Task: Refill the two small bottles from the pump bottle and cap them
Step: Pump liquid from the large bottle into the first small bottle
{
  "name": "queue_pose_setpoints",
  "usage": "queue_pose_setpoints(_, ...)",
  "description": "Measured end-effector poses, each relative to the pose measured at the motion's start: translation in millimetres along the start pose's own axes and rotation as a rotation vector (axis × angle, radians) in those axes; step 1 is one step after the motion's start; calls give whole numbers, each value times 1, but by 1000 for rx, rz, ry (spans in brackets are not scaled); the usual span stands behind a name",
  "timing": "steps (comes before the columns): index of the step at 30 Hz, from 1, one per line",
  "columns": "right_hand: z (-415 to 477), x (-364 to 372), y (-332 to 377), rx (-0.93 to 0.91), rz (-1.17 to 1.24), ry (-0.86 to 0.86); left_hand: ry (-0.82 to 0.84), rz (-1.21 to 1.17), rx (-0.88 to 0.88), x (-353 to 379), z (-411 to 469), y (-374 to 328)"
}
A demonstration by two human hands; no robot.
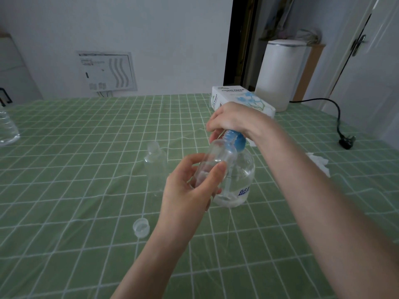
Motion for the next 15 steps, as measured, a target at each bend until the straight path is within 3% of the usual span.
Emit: queue_pose_setpoints(15,-2,-8,6,-18,-4,-10,5,-18,21,3,0,-4)
Point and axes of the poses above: each hand's wrist, its own z-axis towards the middle knuckle, its own x-axis out of the palm, y = z × x, the point moved 7 cm from there along z, towards the middle knuckle, and after that the axes turned 3 degrees about y, right-handed, at the moved point
